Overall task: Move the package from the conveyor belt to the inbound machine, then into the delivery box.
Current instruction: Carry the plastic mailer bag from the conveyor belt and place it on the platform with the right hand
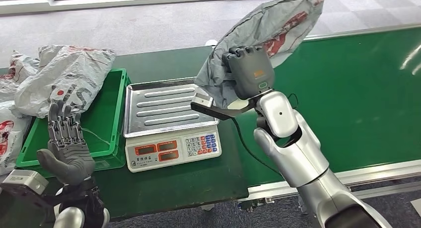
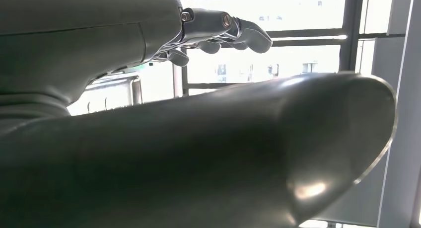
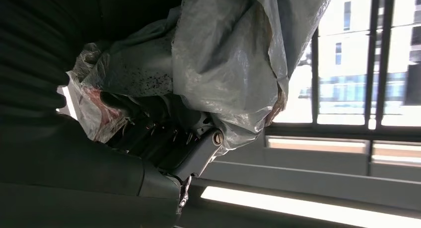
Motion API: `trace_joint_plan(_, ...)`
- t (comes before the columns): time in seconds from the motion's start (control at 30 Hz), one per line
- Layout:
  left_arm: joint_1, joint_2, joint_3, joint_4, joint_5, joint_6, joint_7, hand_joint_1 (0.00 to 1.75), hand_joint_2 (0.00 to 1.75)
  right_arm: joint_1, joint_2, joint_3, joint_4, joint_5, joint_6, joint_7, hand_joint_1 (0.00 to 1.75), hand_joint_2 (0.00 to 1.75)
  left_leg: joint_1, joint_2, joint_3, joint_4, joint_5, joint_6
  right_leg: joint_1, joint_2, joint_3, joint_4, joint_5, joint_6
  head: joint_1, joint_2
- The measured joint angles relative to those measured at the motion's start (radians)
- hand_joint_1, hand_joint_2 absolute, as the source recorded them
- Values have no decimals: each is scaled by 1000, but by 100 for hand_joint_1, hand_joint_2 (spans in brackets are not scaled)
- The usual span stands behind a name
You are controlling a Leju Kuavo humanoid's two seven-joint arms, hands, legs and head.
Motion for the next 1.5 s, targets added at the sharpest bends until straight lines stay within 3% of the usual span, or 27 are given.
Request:
trace_joint_plan(0.33,-3,12,0,8,65,5,-9,0,0,-32,110,175,103,-133,-37,-83,175,175,2,-1,-1,0,1,-1,2,-1,0,0,0,-1,0,0)
trace_joint_plan(0.63,-22,31,0,22,111,20,-29,0,0,-37,174,212,260,-245,-60,-180,175,175,2,-1,-1,0,1,-2,2,-1,-1,0,1,-2,0,0)
trace_joint_plan(0.9,-53,40,0,50,113,19,-24,0,0,-30,183,220,401,-258,-79,-204,175,175,2,-1,-1,0,2,-2,2,-1,-1,0,1,-2,0,0)
trace_joint_plan(1.0,-67,40,-1,64,110,16,-17,0,0,-55,186,232,461,-199,-51,-197,175,175,2,-1,-1,0,2,-2,2,-1,-1,0,1,-3,0,0)
trace_joint_plan(1.17,-86,40,-8,96,111,7,-19,0,0,-184,191,260,641,-84,-8,-132,175,175,2,-1,-1,0,3,-3,2,-1,-1,0,3,-3,0,0)
trace_joint_plan(1.33,-87,40,-9,118,113,3,-26,0,0,-293,181,261,787,-78,-3,-90,175,175,2,-1,-1,1,3,-3,2,0,-1,0,3,-3,0,0)
trace_joint_plan(1.5,-89,40,-12,133,113,-2,-26,0,0,-327,171,261,855,-55,5,-12,175,175,2,-1,-1,1,3,-3,2,0,-2,0,3,-3,0,0)
